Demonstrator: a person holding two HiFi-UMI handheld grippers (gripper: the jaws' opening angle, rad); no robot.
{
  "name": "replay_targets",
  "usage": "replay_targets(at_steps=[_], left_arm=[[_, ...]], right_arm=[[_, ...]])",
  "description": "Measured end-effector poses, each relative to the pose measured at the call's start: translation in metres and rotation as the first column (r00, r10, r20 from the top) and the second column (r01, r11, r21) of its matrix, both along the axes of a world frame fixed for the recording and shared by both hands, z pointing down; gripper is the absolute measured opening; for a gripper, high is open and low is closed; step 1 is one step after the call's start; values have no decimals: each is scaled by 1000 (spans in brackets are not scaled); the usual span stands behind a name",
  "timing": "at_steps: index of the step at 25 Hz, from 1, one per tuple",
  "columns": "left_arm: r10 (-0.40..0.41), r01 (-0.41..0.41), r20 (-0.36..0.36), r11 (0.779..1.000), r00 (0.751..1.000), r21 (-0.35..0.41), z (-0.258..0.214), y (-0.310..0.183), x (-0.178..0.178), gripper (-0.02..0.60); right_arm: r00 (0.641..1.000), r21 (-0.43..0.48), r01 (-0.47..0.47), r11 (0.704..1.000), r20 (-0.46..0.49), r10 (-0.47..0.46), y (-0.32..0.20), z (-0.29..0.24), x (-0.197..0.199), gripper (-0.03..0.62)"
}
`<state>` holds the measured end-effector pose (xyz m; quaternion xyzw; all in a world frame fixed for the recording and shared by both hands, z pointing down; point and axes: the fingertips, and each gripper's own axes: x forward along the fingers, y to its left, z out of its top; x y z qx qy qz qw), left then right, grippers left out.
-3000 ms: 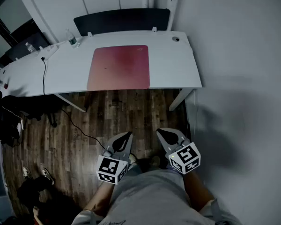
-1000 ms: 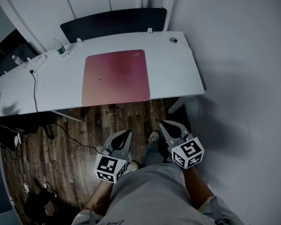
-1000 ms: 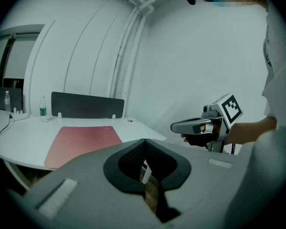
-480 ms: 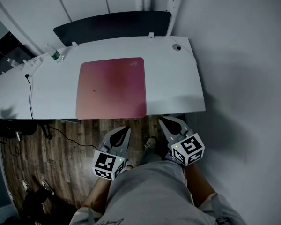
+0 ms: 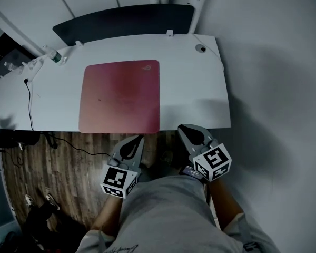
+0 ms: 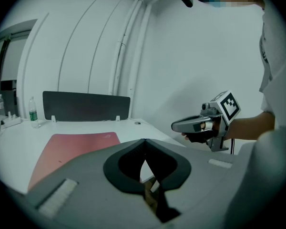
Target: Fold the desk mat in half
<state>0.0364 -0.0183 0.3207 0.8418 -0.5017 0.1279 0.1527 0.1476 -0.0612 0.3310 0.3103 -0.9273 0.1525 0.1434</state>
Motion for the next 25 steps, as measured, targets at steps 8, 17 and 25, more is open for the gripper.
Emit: replay_targets(at_steps=[8,17,25], left_arm=[[67,-66,45,997,997,-31,15,-13,-2,20],[160,-154,62,984,985,-91,45,-24,-3,20],[202,-196,62,975,977,-101,69,-29,8,20]], right_arm=[[999,-28,-41,999,0,41,-13,12,-1,8],[993,-81,-117,990,-27,115,-16,32,2,8],[991,-92,-135,987,-39,132,-21,55,8,8]])
